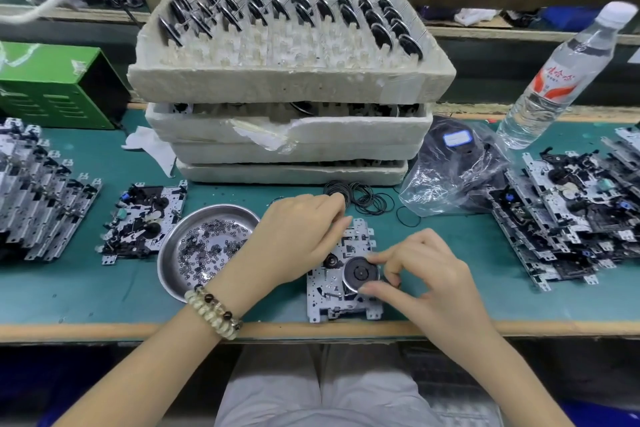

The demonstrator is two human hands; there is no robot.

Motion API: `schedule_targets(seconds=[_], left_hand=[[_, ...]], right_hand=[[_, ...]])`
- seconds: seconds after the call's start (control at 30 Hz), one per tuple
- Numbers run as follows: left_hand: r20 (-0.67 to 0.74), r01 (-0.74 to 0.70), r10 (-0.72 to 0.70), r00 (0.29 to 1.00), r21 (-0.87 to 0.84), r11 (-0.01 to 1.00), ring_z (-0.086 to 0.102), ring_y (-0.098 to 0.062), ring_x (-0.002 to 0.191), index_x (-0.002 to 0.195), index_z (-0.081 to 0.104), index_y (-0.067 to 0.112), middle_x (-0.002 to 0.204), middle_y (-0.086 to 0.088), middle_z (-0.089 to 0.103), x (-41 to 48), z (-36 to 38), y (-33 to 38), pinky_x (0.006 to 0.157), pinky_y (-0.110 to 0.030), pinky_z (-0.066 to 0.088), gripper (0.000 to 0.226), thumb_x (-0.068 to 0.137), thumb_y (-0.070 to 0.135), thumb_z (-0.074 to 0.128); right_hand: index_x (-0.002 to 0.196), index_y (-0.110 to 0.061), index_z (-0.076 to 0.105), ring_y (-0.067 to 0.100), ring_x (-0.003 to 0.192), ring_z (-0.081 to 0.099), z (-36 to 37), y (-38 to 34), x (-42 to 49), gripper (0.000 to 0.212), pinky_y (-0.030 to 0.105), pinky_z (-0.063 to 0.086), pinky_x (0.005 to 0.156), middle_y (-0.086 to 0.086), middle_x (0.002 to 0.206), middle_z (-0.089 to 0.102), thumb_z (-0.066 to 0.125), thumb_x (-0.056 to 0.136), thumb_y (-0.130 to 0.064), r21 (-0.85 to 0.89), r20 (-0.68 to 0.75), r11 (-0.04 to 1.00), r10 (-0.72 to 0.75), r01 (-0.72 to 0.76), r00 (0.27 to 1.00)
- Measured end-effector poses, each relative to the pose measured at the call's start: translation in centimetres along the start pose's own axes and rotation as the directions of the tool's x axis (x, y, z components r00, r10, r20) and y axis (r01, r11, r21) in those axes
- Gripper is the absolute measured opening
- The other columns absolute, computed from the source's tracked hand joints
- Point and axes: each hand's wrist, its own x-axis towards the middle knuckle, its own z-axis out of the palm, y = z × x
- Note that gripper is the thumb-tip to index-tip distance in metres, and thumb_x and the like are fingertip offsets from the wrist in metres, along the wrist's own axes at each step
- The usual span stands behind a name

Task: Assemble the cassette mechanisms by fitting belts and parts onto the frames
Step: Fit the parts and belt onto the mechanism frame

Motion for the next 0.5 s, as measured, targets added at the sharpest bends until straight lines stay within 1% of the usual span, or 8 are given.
schedule_targets(seconds=[0.07,0.17,0.2,0.27,0.33,0.37,0.43,0.5], left_hand=[[-0.019,0.017,-0.016,1.0,0.084,0.996,0.056,-0.025,0.06,0.088,0.058,0.012,0.068,0.004,0.056,-0.3,-0.2,-0.1,0.053,-0.031,0.033,0.022,0.101,0.03,0.055],[0.011,0.084,-0.085,0.996,0.102,0.991,0.058,-0.024,0.059,0.09,0.057,0.014,0.066,0.005,0.058,-1.3,-0.8,0.1,0.051,-0.032,0.034,0.024,0.103,0.034,0.051],[0.037,0.12,-0.121,0.992,0.05,0.992,0.058,-0.022,0.06,0.091,0.056,0.016,0.065,0.007,0.056,-1.7,-0.9,0.2,0.053,-0.033,0.038,0.025,0.103,0.037,0.048],[0.121,0.205,-0.185,0.975,-0.19,0.96,0.055,-0.014,0.059,0.091,0.056,0.021,0.061,0.008,0.054,-2.7,-0.9,1.1,0.058,-0.033,0.043,0.023,0.102,0.04,0.049],[0.231,0.295,-0.212,0.95,-0.431,0.853,0.055,-0.01,0.057,0.089,0.057,0.025,0.06,0.004,0.059,-3.5,-1.0,2.5,0.058,-0.029,0.043,0.02,0.1,0.042,0.053],[0.266,0.318,-0.214,0.94,-0.453,0.833,0.057,-0.009,0.058,0.089,0.057,0.027,0.063,0.004,0.061,-3.7,-0.9,3.1,0.058,-0.028,0.044,0.02,0.099,0.044,0.054],[0.233,0.327,-0.26,0.937,-0.326,0.887,0.057,-0.005,0.063,0.092,0.058,0.031,0.067,0.009,0.063,-3.3,-0.6,3.4,0.062,-0.03,0.046,0.019,0.096,0.049,0.054],[0.109,0.341,-0.325,0.94,-0.214,0.915,0.056,-0.003,0.071,0.093,0.061,0.033,0.071,0.011,0.06,-2.0,-0.5,3.1,0.068,-0.031,0.049,0.018,0.095,0.05,0.056]], right_hand=[[0.065,-0.017,0.049,0.009,0.094,0.06,0.3,0.5,0.4,0.04,0.02,0.044,0.078,-0.02,0.079,0.059,0.077,0.079,-0.042,-0.06,-0.046,0.998,-0.012,0.009,0.999],[0.063,-0.014,0.051,0.018,0.089,0.06,1.0,1.5,0.9,0.038,0.024,0.044,0.079,-0.014,0.077,0.063,0.075,0.075,-0.041,-0.081,-0.11,0.991,0.101,-0.111,0.989],[0.062,-0.013,0.051,0.018,0.089,0.061,1.3,1.7,1.0,0.036,0.021,0.042,0.079,-0.011,0.074,0.063,0.074,0.074,-0.039,-0.062,-0.14,0.986,0.147,-0.157,0.979],[0.062,-0.016,0.051,0.016,0.089,0.061,2.1,2.1,0.9,0.034,0.016,0.04,0.077,-0.009,0.07,0.06,0.073,0.075,-0.038,-0.072,-0.203,0.978,0.179,-0.197,0.963],[0.063,-0.018,0.051,0.018,0.087,0.061,2.8,2.1,0.9,0.034,0.02,0.041,0.075,-0.011,0.069,0.057,0.075,0.076,-0.037,-0.098,-0.233,0.971,0.189,-0.216,0.954],[0.063,-0.019,0.051,0.018,0.088,0.062,3.1,2.0,0.8,0.033,0.02,0.041,0.075,-0.011,0.068,0.056,0.076,0.076,-0.036,-0.096,-0.246,0.969,0.197,-0.226,0.949],[0.064,-0.02,0.051,0.014,0.091,0.063,3.6,1.5,0.5,0.032,0.017,0.041,0.076,-0.012,0.068,0.055,0.073,0.078,-0.037,-0.088,-0.284,0.967,0.206,-0.24,0.936],[0.065,-0.018,0.053,0.014,0.092,0.064,3.9,1.0,0.3,0.031,0.025,0.046,0.077,-0.012,0.068,0.055,0.071,0.079,-0.038,-0.114,-0.323,0.96,0.207,-0.255,0.923]])
